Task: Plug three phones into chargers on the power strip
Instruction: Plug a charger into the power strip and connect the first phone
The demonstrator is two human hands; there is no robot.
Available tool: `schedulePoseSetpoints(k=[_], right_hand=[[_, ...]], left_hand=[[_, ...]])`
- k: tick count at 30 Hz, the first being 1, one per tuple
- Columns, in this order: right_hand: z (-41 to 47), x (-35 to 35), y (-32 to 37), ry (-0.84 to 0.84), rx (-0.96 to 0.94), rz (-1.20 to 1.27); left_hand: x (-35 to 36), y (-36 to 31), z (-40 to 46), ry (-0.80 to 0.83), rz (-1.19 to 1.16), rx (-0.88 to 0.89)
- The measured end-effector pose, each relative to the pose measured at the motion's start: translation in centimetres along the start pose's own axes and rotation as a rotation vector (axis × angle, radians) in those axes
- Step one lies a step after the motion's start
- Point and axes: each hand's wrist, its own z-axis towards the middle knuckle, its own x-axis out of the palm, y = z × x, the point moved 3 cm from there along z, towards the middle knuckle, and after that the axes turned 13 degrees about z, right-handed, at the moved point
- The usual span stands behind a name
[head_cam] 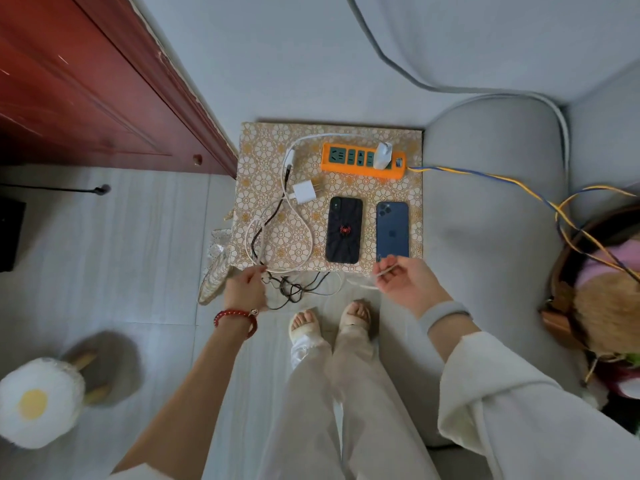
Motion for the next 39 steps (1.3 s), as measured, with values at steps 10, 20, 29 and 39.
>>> schedulePoseSetpoints(k=[10,20,29,39], right_hand=[[-3.0,0.2,-2.0,0.362,-0.153,-1.167],[-2.3,-2.2,-3.7,0.470,-0.021,-1.576],[0.0,-0.8,-0.3,0.222,0.198,-0.337],[1.5,-2.8,7.0,-0.074,-0.407,-0.309]], left_hand=[[0.6,-2.3,-0.6,-0.330,0.535,0.288],[5.4,-4.9,-2.1,0.556,-0.347,0.070],[5.2,-2.1,-4.3,0.814,0.485,0.478],[5.4,2.2,-1.1,0.618,0.931,0.378]])
